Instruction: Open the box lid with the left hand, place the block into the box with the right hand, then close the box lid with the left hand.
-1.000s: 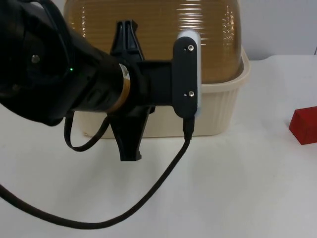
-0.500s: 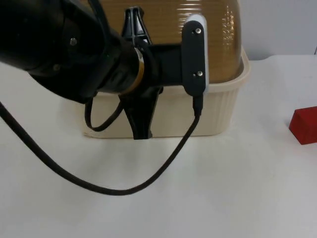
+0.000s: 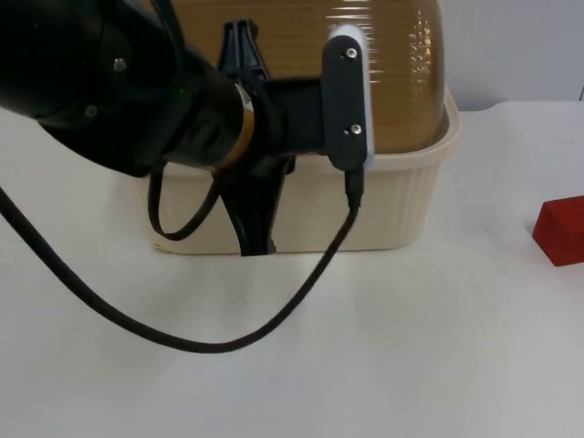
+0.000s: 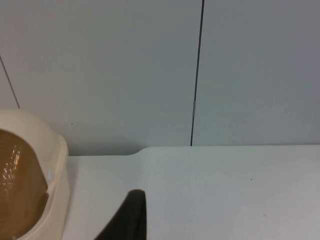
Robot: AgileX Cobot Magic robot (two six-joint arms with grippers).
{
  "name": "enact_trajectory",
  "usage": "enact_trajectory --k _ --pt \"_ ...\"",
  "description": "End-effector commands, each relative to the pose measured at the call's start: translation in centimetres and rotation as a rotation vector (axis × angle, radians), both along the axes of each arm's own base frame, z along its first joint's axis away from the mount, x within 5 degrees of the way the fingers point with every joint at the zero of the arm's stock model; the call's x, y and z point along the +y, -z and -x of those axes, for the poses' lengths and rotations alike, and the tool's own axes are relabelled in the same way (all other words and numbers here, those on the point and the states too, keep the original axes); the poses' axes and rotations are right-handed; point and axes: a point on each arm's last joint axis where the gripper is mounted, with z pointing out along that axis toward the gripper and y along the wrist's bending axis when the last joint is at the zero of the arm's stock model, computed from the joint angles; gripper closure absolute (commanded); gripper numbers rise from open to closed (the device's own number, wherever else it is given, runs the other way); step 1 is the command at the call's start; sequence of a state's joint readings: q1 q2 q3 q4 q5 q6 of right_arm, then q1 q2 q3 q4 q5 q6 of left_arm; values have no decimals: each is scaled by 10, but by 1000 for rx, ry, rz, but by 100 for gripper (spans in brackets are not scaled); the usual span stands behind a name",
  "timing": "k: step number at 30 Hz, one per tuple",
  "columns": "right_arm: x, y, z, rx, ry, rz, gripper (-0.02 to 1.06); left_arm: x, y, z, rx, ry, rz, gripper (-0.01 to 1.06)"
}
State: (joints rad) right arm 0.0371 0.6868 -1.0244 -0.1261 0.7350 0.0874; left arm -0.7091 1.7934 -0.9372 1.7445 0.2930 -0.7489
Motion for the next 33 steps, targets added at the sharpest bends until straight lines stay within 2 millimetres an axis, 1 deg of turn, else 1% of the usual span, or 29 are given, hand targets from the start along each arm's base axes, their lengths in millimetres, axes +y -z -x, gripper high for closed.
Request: enact_trajectory --k 1,4,11,29,33 --pt "-1 -3 0 -22 4 18 -1 -1 0 -1 8 -3 15 105" --pt "-1 -4 -1 -33 3 19 -1 -3 2 1 32 23 29 105" --pt "-1 -4 -1 -37 2 19 -1 -1 13 -3 29 -12 -13 105" --pt "-1 -4 0 -31 3 19 -1 0 11 -4 12 -9 -34 105" --pt "-1 -3 0 -29 3 19 -1 -2 7 -7 -5 -10 -26 105"
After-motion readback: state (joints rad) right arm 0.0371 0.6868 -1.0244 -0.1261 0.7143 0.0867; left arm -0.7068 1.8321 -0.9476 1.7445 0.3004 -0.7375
